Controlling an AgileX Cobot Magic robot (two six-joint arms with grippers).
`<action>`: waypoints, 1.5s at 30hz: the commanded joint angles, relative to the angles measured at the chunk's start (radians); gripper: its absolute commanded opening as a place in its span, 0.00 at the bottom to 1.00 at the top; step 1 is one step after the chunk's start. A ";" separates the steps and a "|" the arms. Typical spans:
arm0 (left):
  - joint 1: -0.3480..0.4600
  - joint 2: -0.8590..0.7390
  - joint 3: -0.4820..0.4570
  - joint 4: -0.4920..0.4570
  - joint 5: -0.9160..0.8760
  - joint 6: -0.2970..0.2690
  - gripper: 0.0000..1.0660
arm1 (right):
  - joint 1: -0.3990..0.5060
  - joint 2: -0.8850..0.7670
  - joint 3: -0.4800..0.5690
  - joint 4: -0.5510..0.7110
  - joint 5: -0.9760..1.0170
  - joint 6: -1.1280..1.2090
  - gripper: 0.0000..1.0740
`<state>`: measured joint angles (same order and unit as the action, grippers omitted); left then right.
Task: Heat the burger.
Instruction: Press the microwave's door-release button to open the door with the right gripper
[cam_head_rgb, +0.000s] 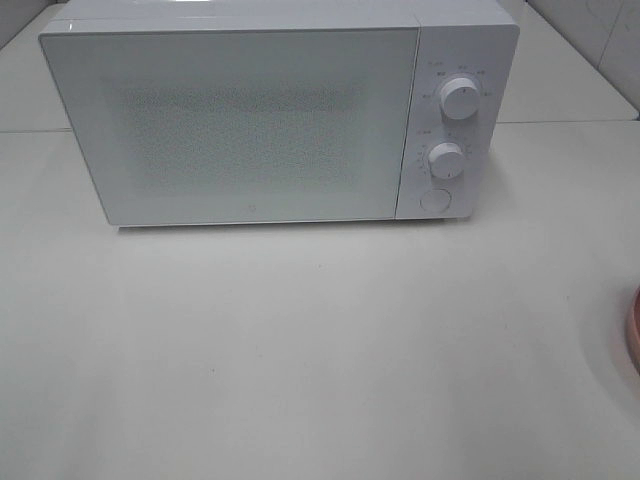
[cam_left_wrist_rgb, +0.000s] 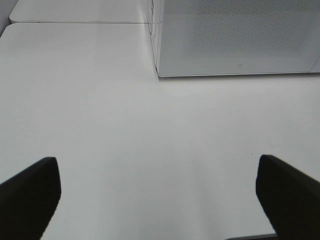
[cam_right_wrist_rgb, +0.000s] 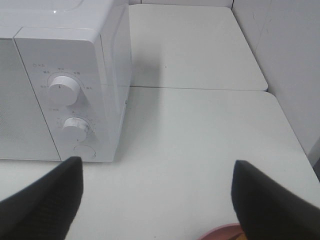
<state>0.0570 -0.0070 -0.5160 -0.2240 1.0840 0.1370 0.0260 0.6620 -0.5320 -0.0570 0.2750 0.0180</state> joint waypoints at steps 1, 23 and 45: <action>0.000 -0.012 0.000 0.002 -0.014 0.000 0.92 | -0.005 0.069 0.002 -0.006 -0.092 0.001 0.69; 0.000 -0.012 0.000 0.002 -0.014 0.000 0.92 | -0.005 0.447 0.045 -0.072 -0.705 -0.009 0.69; 0.000 -0.012 0.000 0.002 -0.014 0.000 0.92 | 0.345 0.778 0.165 0.342 -1.128 -0.374 0.69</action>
<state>0.0570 -0.0070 -0.5160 -0.2240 1.0840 0.1370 0.3280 1.4220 -0.3690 0.2500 -0.7930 -0.3420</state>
